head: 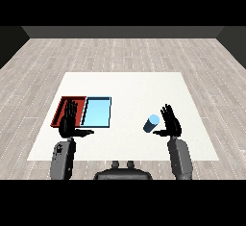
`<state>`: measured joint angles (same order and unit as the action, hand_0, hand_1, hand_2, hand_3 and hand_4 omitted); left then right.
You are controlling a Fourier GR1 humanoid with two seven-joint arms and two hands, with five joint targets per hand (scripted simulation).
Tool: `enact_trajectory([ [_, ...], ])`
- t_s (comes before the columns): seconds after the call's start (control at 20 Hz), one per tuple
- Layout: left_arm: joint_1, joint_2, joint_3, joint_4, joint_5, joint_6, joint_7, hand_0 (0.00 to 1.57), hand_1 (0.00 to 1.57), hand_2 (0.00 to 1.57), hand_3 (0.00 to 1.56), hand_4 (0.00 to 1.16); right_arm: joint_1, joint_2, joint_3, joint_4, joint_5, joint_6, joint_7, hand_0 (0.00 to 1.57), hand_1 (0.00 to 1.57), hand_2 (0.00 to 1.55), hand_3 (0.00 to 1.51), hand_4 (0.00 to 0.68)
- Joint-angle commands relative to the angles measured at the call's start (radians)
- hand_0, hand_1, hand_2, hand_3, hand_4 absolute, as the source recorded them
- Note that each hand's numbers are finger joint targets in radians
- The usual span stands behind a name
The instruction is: Pick the blue can and put it in the blue box
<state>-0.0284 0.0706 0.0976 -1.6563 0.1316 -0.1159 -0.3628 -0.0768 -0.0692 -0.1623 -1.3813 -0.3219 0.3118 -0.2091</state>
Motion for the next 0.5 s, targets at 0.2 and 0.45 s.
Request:
enact_trajectory([
  [0.2, 0.086, -0.003, -0.004, -0.073, -0.010, -0.007, -0.015, 0.00, 0.00, 0.00, 0.00, 0.00, 0.016, 0.018, 0.018, 0.115, 0.034, 0.012, -0.117, 0.00, 0.00, 0.00, 0.00, 0.000],
  [0.45, 0.063, 0.002, 0.004, -0.007, 0.000, -0.034, -0.043, 0.00, 0.00, 0.00, 0.00, 0.00, -0.055, 0.038, 0.041, 0.193, 0.039, -0.011, -0.106, 0.00, 0.00, 0.00, 0.00, 0.000],
])
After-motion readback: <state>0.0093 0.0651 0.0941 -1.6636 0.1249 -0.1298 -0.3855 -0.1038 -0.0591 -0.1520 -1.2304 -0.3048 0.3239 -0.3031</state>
